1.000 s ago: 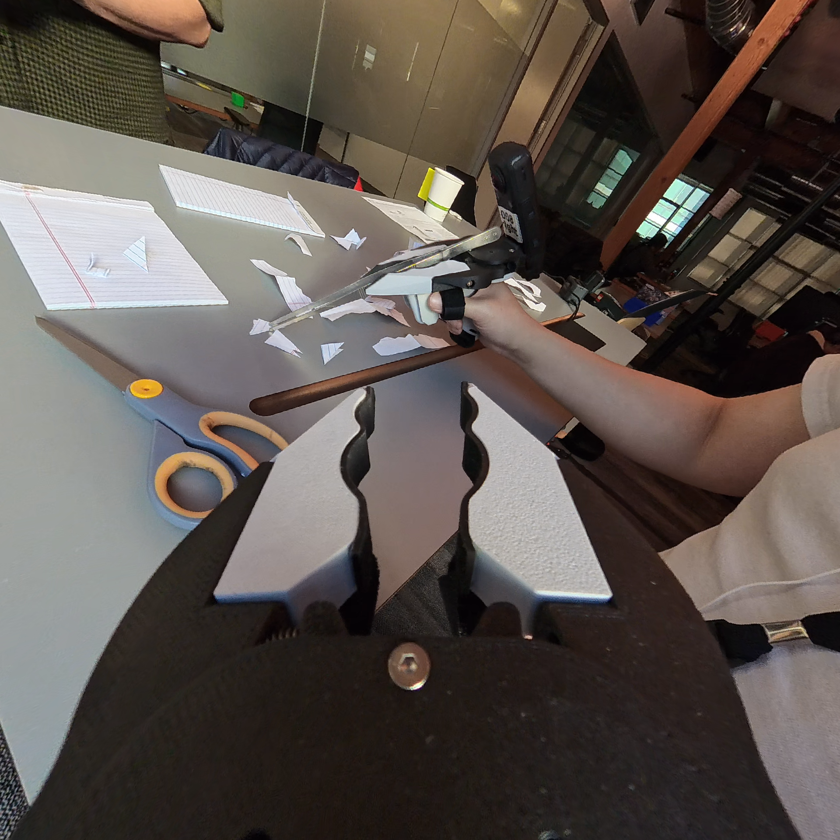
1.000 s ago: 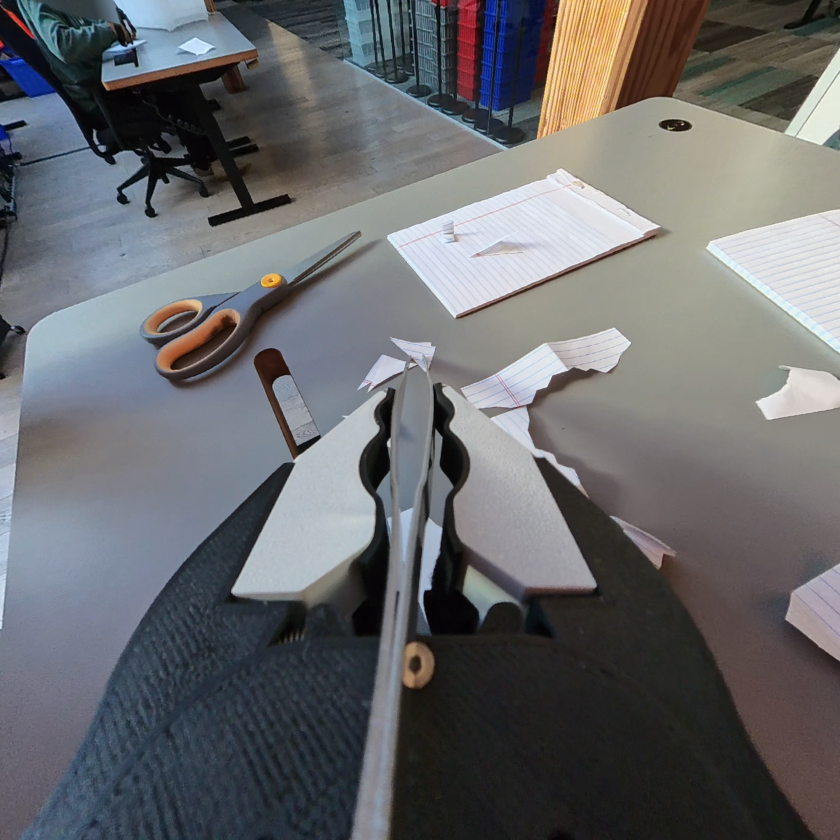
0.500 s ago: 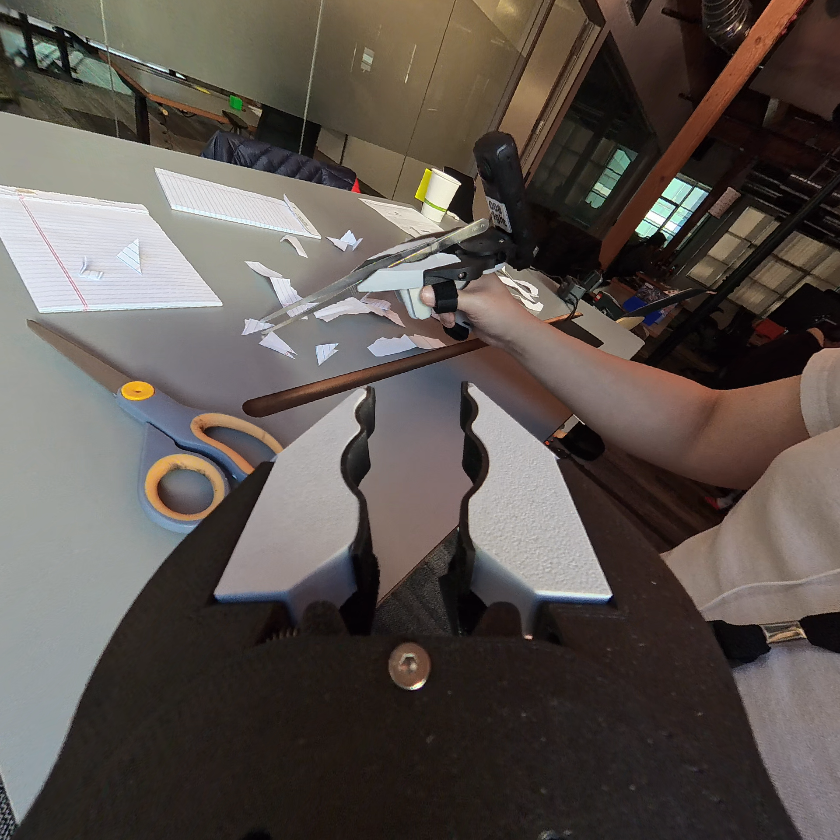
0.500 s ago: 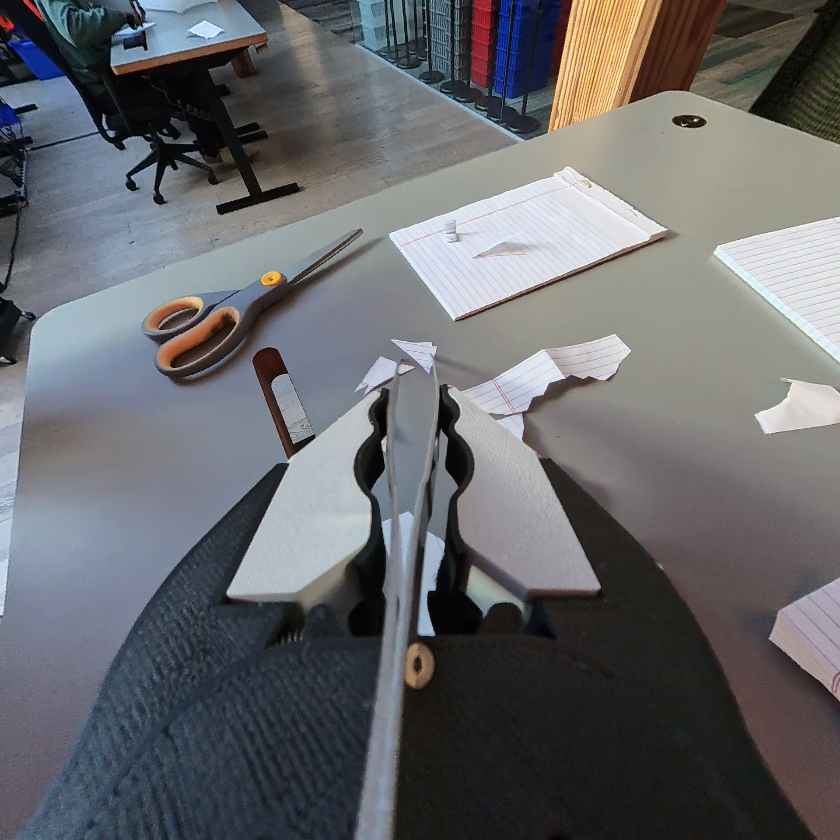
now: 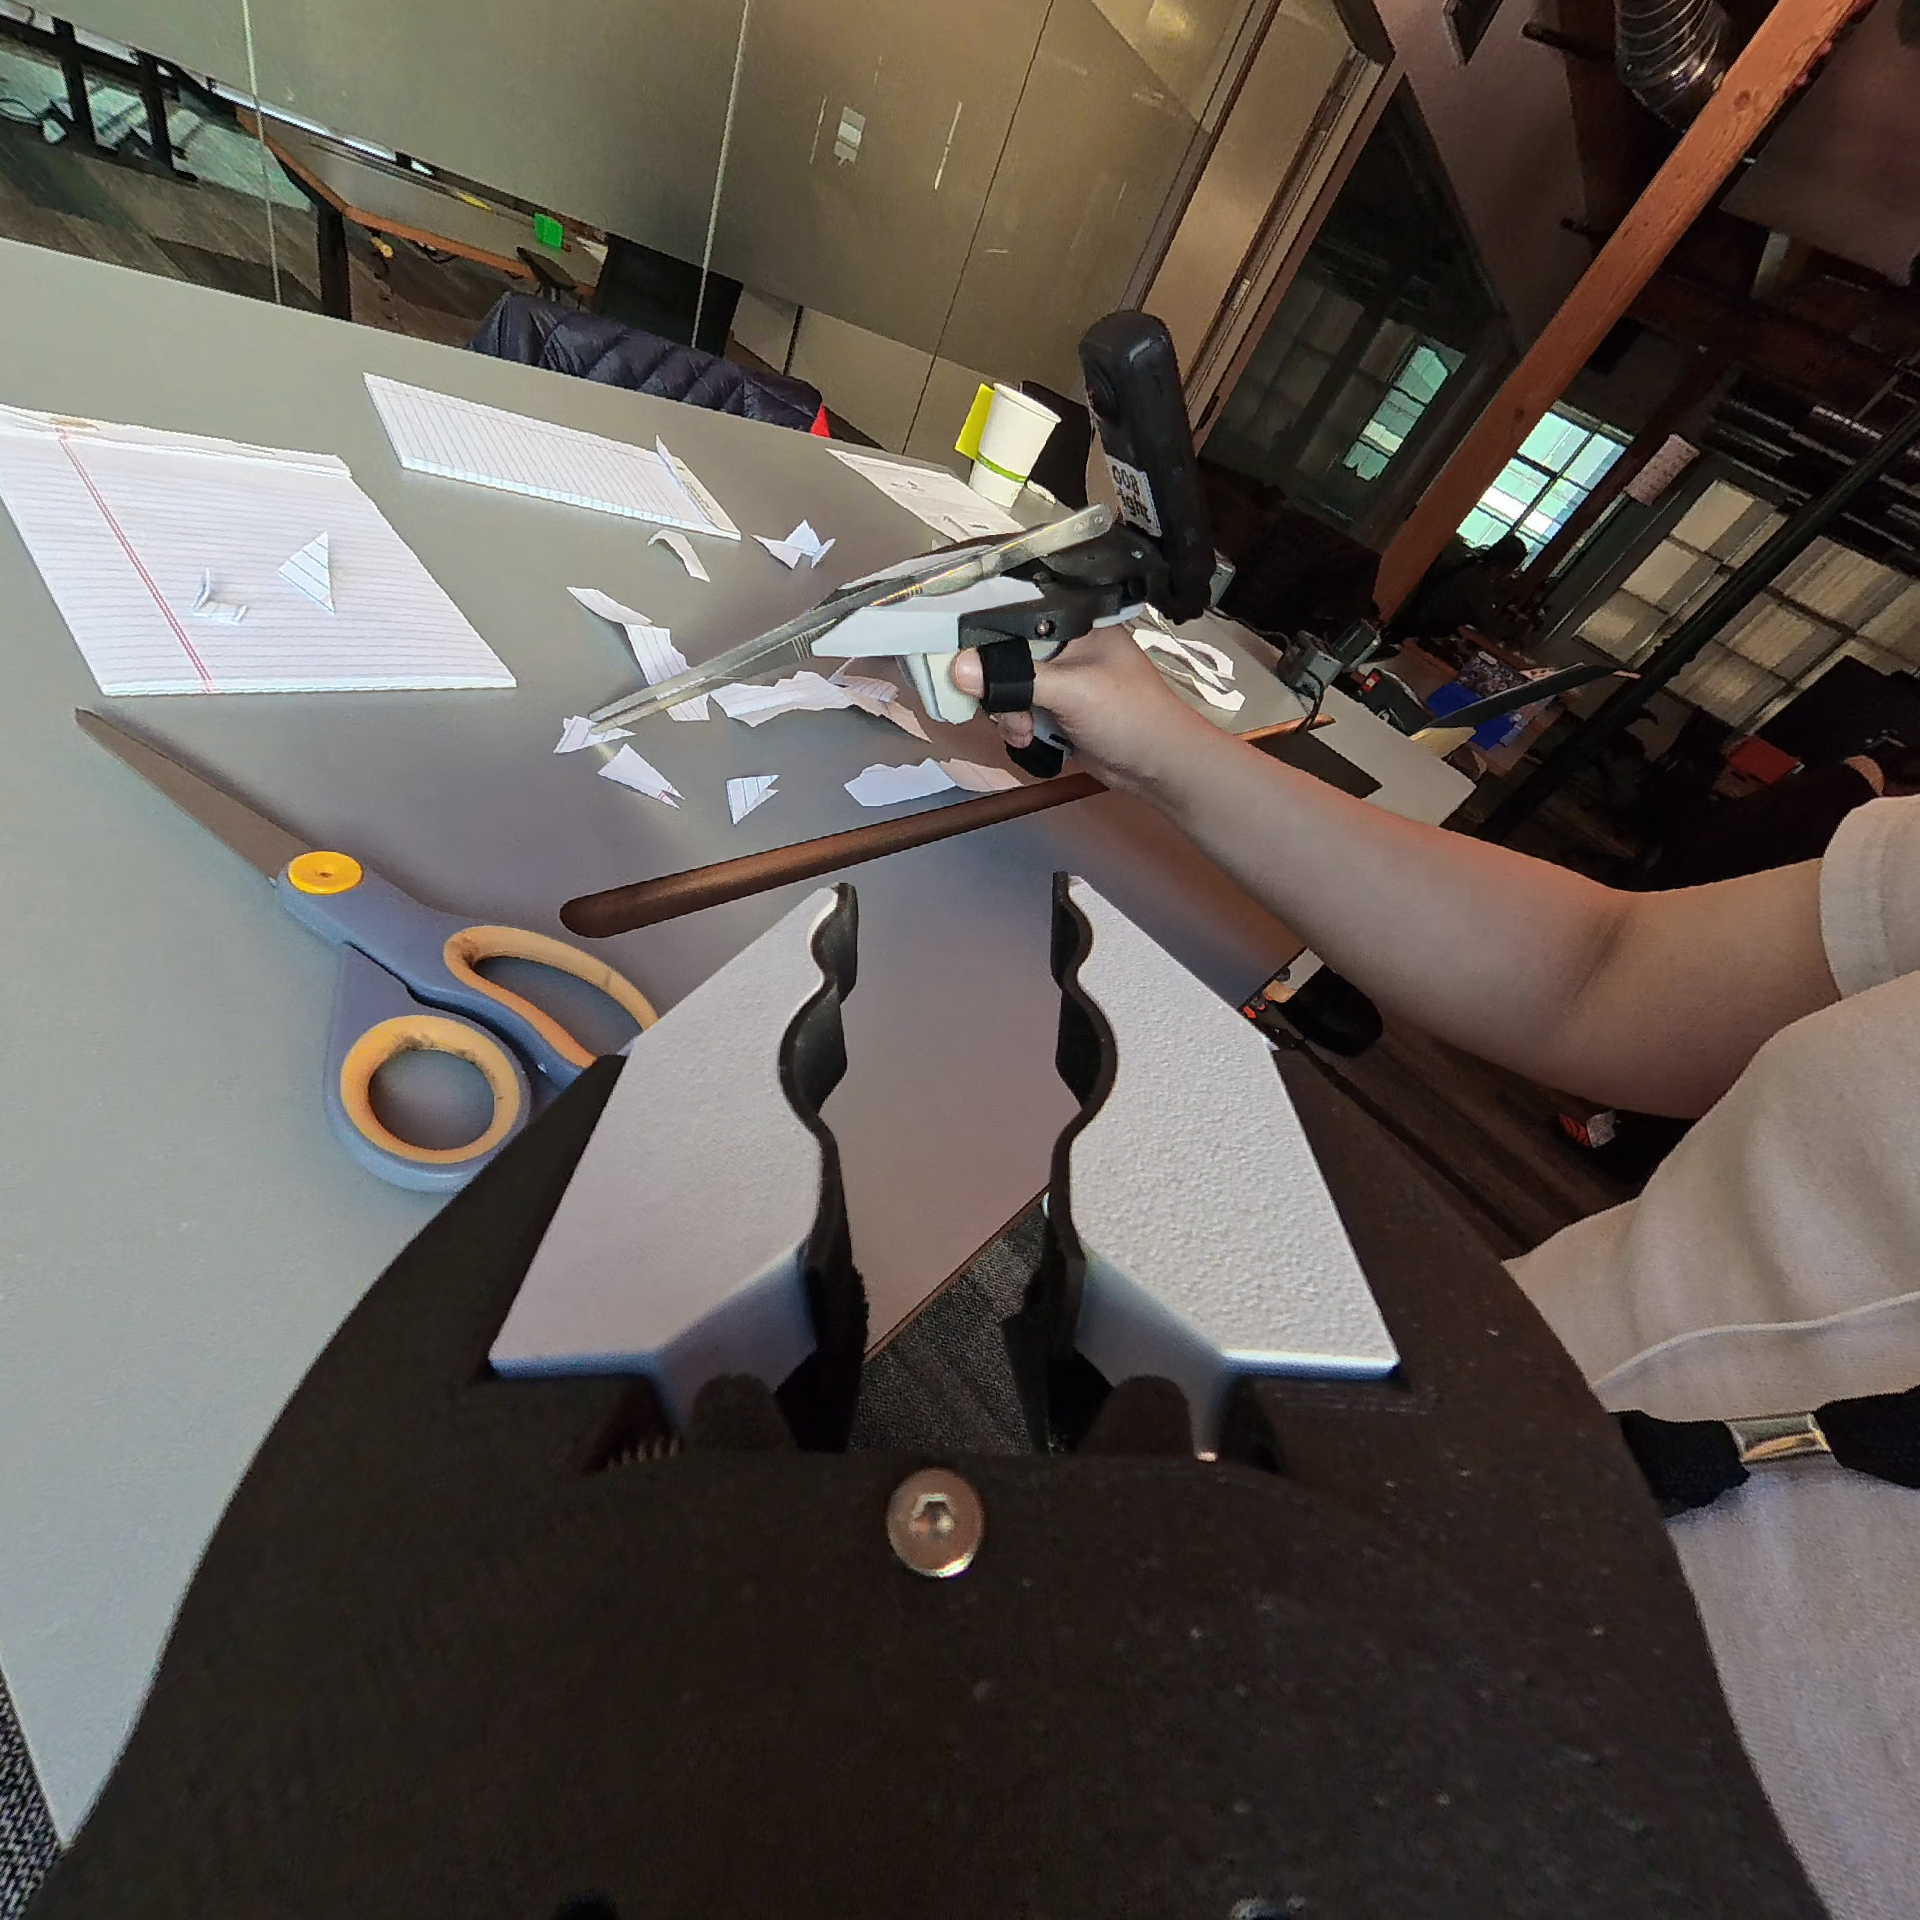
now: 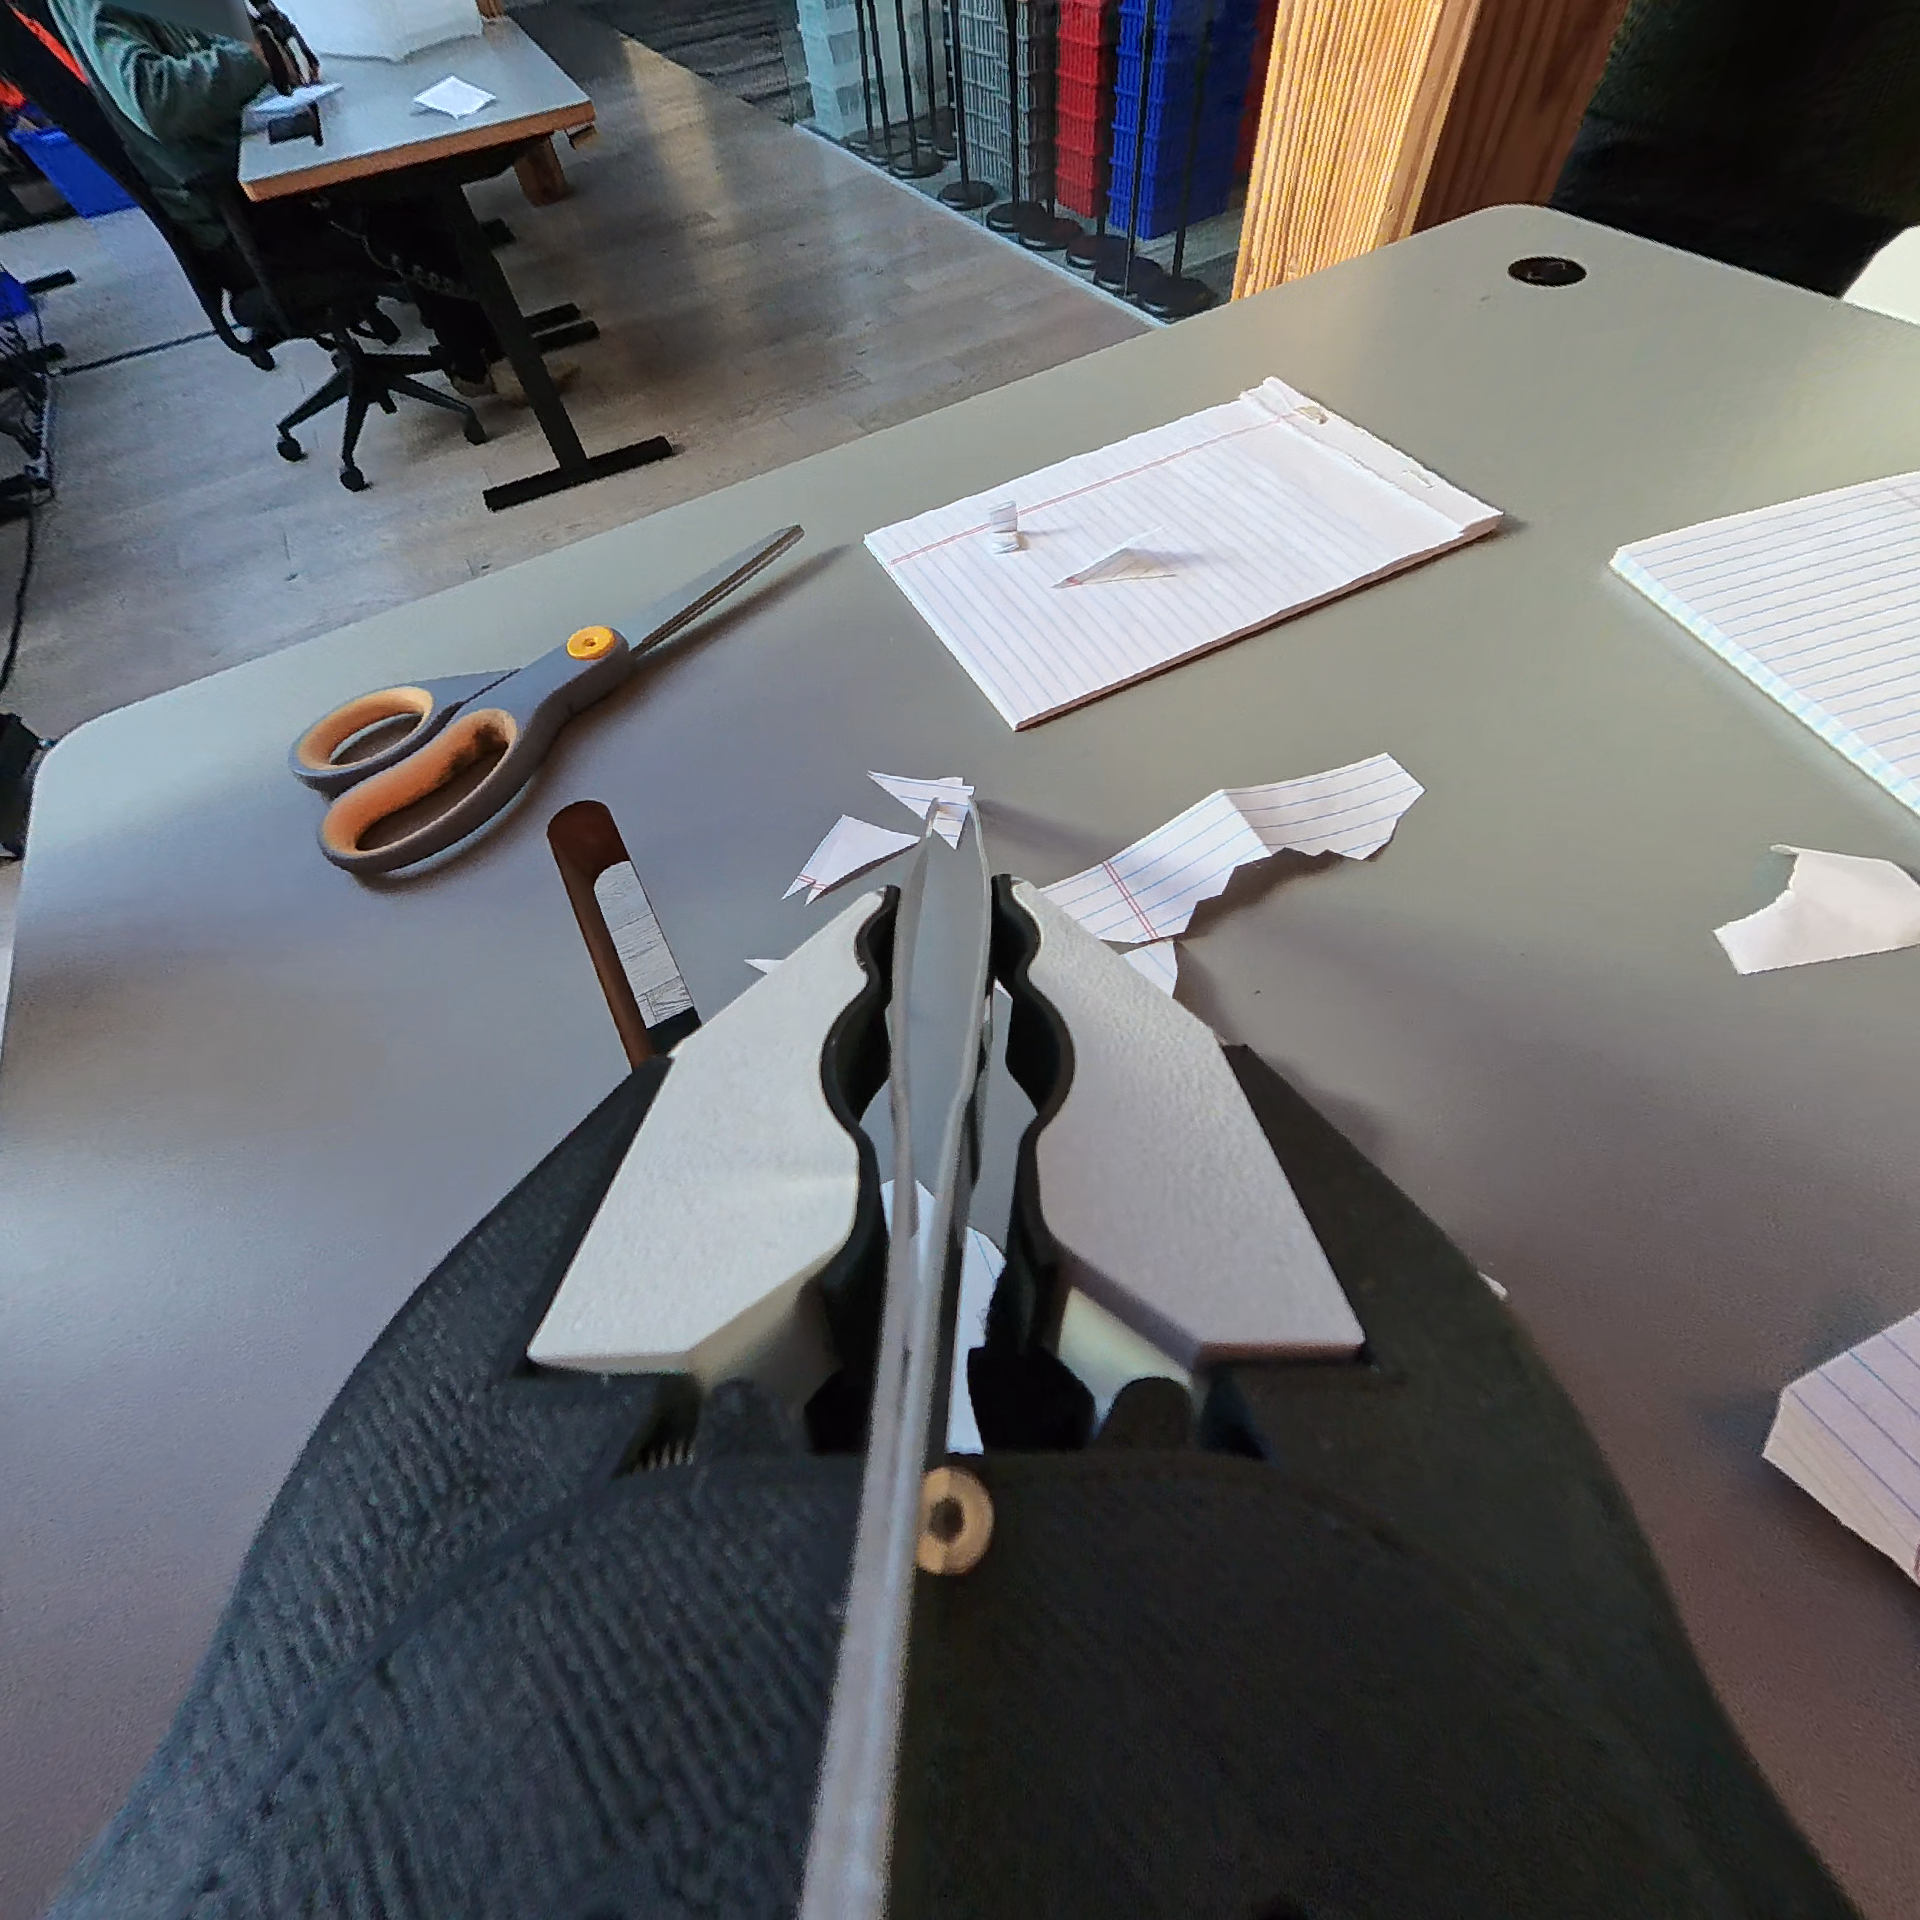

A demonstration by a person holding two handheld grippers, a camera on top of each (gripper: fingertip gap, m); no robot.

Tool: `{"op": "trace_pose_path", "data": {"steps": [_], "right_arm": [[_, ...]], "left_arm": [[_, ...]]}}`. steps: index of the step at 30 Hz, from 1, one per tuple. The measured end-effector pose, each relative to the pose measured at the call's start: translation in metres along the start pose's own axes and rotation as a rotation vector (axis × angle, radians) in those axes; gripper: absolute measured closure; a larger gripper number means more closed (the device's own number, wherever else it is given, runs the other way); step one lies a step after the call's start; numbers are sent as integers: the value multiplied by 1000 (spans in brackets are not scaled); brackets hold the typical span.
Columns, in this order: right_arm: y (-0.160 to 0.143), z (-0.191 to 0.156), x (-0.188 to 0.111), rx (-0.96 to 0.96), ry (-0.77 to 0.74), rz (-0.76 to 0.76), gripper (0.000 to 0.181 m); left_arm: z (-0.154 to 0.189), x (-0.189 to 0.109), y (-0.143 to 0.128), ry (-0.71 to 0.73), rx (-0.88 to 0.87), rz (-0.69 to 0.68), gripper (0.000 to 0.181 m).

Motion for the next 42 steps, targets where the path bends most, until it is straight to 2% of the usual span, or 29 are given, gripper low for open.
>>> {"op": "trace_pose_path", "data": {"steps": [9, 13, 17, 27, 37, 42], "right_arm": [[5, -9, -3, -1, 41, 24, 160], [-1, -7, 2, 4, 30, -31, 159], [-6, -4, 4, 2, 20, -62, 162], [-8, -5, 2, 13, 12, -23, 166], [21, 1, -12, 158, 84, 118, 167], [50, 14, 25, 55, 18, 49, 166]], "left_arm": [[-1, 0, -2, 2, -7, -1, 146], [-2, 1, -2, -3, -14, 0, 146], [-2, 2, -2, -1, -11, -1, 146], [-2, 1, -3, -4, -18, -1, 146], [-2, 0, -3, -6, -18, 1, 146], [0, 2, 0, -19, -16, 6, 146]]}}
Point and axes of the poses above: each gripper's, where its closed fingertips meet, x out along the fingers, y out of its top, z = x × y across the jaws, the point moved 3 cm from there along -x, back along the fingers, and after that the axes turned 10 degrees about x, right-handed, at the moved point
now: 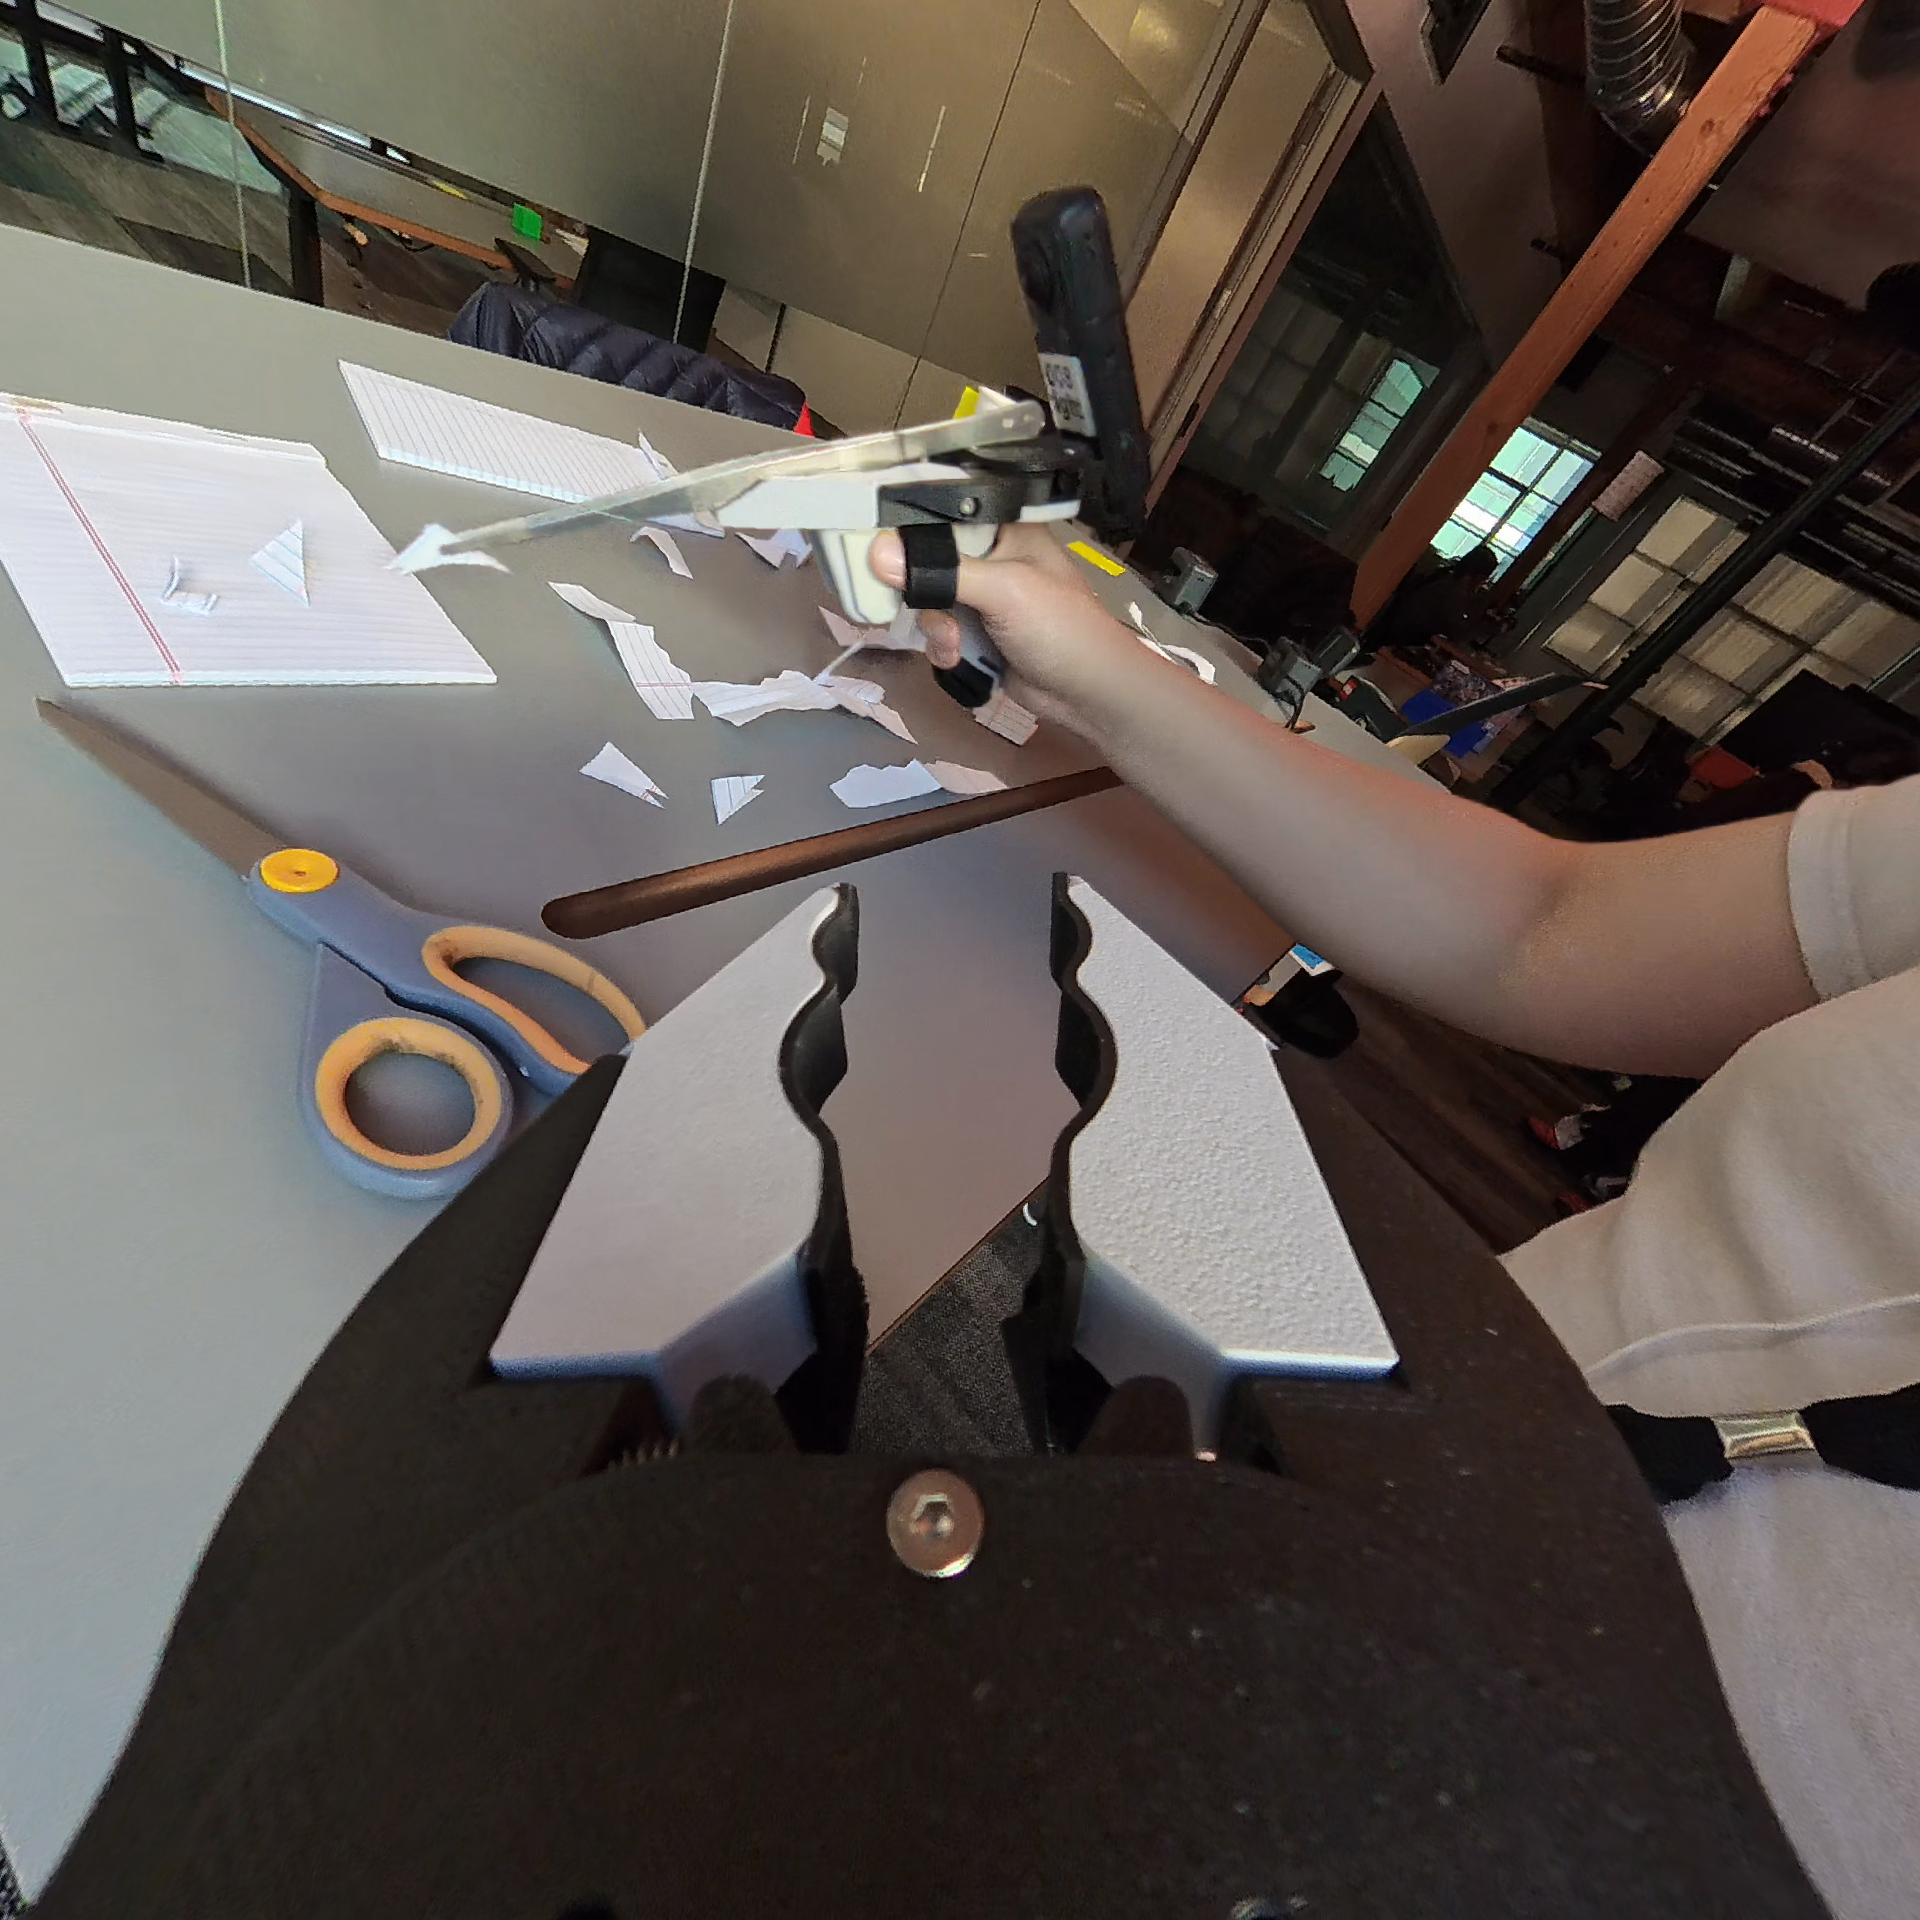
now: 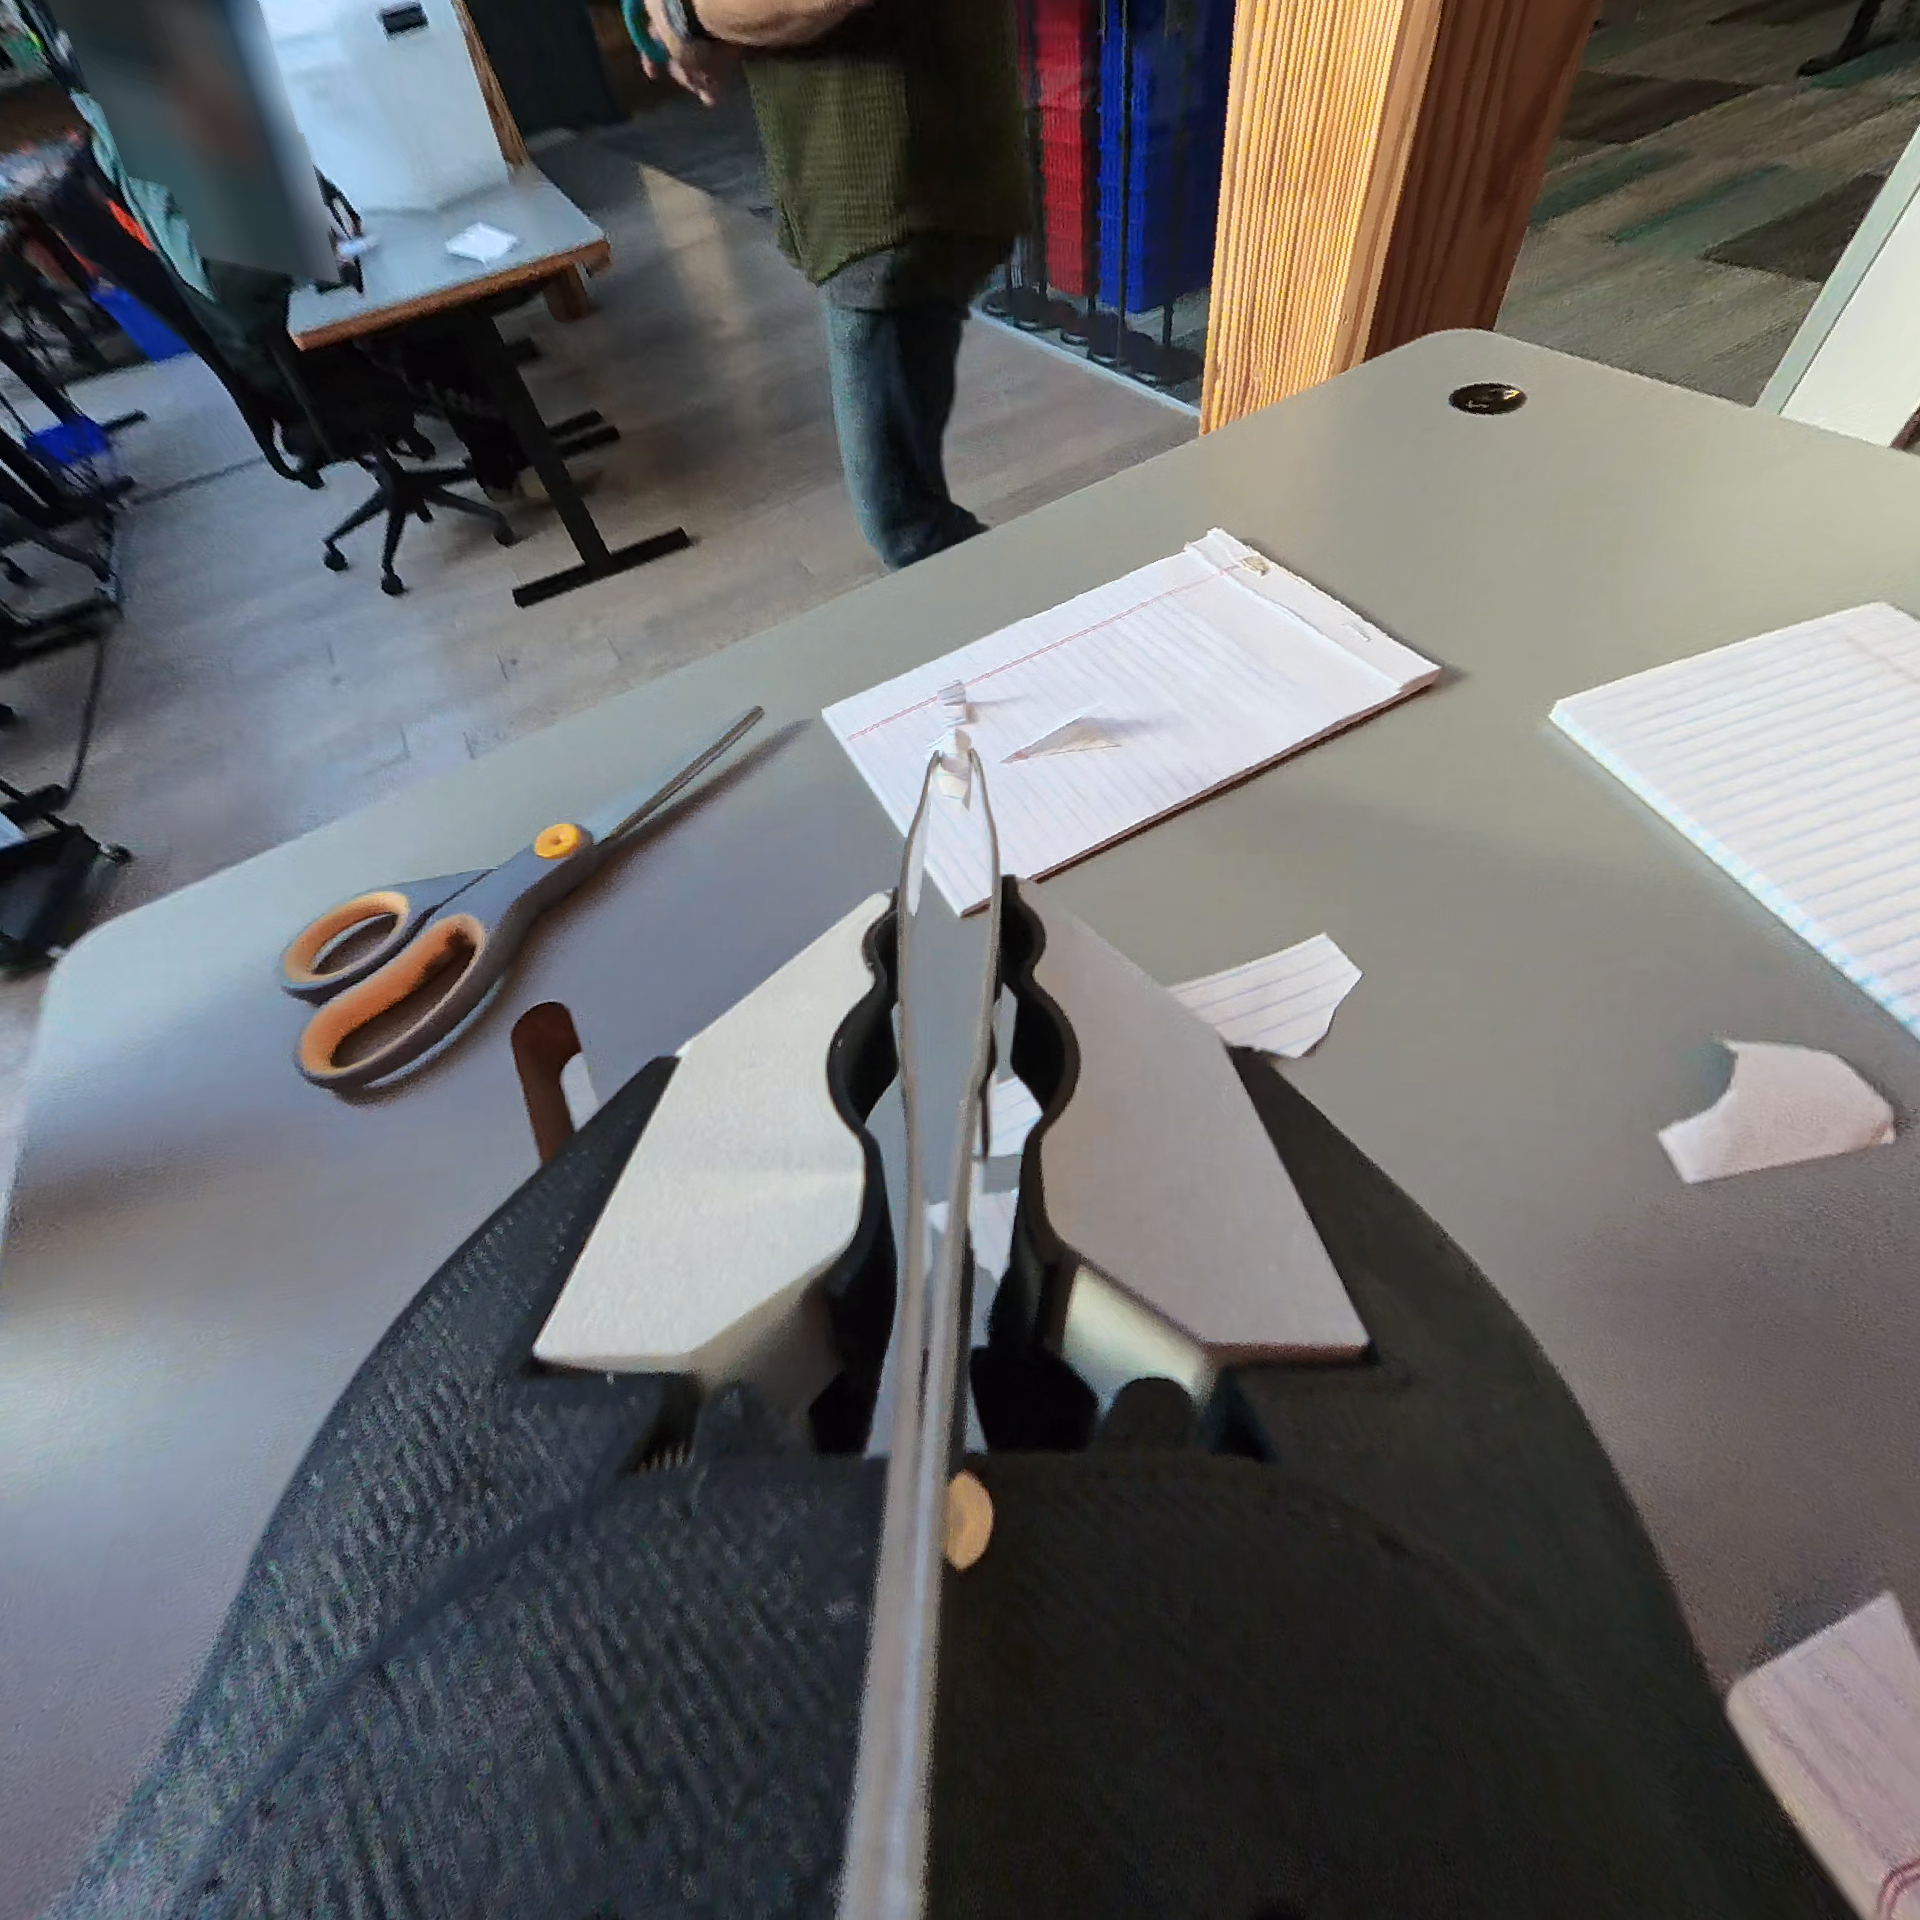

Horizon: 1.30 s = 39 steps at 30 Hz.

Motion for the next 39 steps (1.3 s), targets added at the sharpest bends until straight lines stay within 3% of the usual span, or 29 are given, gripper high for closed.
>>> {"op": "trace_pose_path", "data": {"steps": [7, 17, 21, 24, 30, 39], "right_arm": [[-1, 8, 42, -118, -65, -123, 165], [1, 11, 37, -71, -54, -71, 163], [3, 7, 24, -60, -41, -37, 165], [-3, -17, -5, -82, 4, -24, 163], [-55, -50, -64, -32, -26, -80, 163], [-73, -49, -57, 124, -90, -55, 162]], "left_arm": [[2, -8, 5, 19, 16, 10, 146], [-2, -14, 4, 30, 2, 16, 146], [0, -9, 3, 15, 7, 5, 146], [0, -8, 1, 12, 9, -2, 146], [-5, -14, -3, 22, -18, 9, 146], [0, -7, 3, -3, 1, 3, 146]]}}
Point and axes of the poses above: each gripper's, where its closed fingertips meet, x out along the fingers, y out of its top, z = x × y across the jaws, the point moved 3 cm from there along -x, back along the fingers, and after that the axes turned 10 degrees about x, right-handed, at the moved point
